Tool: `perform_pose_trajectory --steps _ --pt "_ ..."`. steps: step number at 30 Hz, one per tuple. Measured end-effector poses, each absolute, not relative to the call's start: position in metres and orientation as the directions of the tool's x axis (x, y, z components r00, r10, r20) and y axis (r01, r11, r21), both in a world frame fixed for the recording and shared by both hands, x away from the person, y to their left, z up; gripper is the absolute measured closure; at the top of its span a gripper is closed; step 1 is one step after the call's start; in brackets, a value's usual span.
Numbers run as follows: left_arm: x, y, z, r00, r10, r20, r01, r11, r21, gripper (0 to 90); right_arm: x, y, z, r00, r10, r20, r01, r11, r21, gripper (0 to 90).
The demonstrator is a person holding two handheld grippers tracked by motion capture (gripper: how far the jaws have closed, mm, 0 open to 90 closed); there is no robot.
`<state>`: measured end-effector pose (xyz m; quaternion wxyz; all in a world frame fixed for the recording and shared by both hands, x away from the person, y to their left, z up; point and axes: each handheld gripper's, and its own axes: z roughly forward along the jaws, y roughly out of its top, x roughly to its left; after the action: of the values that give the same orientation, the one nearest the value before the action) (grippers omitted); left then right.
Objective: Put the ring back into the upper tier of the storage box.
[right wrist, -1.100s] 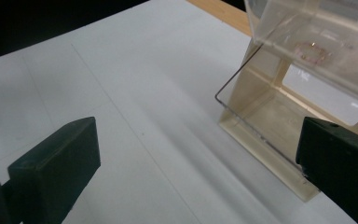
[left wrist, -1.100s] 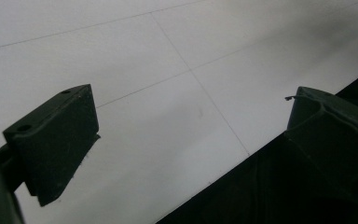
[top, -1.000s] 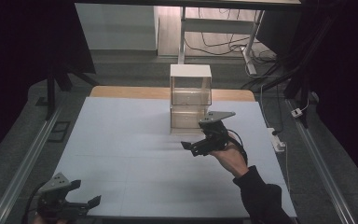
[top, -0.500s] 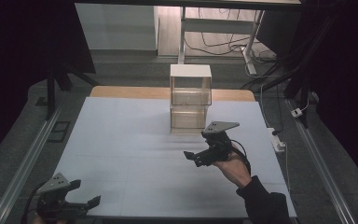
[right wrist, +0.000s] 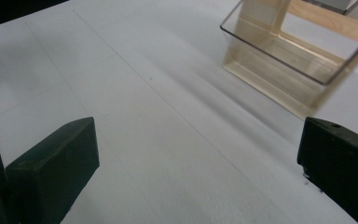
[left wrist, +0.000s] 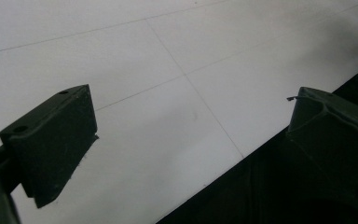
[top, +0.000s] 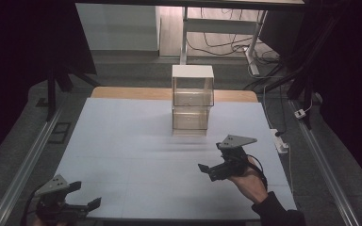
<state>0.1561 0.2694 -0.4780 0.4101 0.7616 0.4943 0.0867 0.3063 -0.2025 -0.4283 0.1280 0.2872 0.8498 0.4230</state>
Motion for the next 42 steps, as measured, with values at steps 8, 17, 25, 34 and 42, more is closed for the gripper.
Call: perform_pose_trajectory --steps 8,17,25,34,42 --pt "0.156 0.269 -0.478 0.496 0.824 -0.275 0.682 -0.174 0.71 1.3 0.289 -0.236 -0.431 -0.758 0.65 0.043 0.419 0.436 0.797 0.0" --pt "0.156 0.269 -0.478 0.494 0.825 -0.276 0.683 -0.172 0.71 1.3 0.269 -0.267 -0.436 -0.712 0.702 0.028 0.451 0.427 0.784 0.0" --pt "0.156 0.269 -0.478 0.492 0.827 -0.272 0.684 -0.174 0.709 1.3 0.257 -0.292 -0.443 -0.658 0.752 0.034 0.488 0.392 0.78 0.0" --pt "0.156 0.269 -0.478 0.49 0.828 -0.271 0.685 -0.174 0.708 1.3 0.242 -0.316 -0.447 -0.608 0.793 0.042 0.522 0.358 0.774 0.0" --pt "0.156 0.268 -0.478 0.49 0.829 -0.269 0.685 -0.175 0.708 1.3 0.232 -0.326 -0.452 -0.58 0.813 0.045 0.558 0.356 0.75 0.0"
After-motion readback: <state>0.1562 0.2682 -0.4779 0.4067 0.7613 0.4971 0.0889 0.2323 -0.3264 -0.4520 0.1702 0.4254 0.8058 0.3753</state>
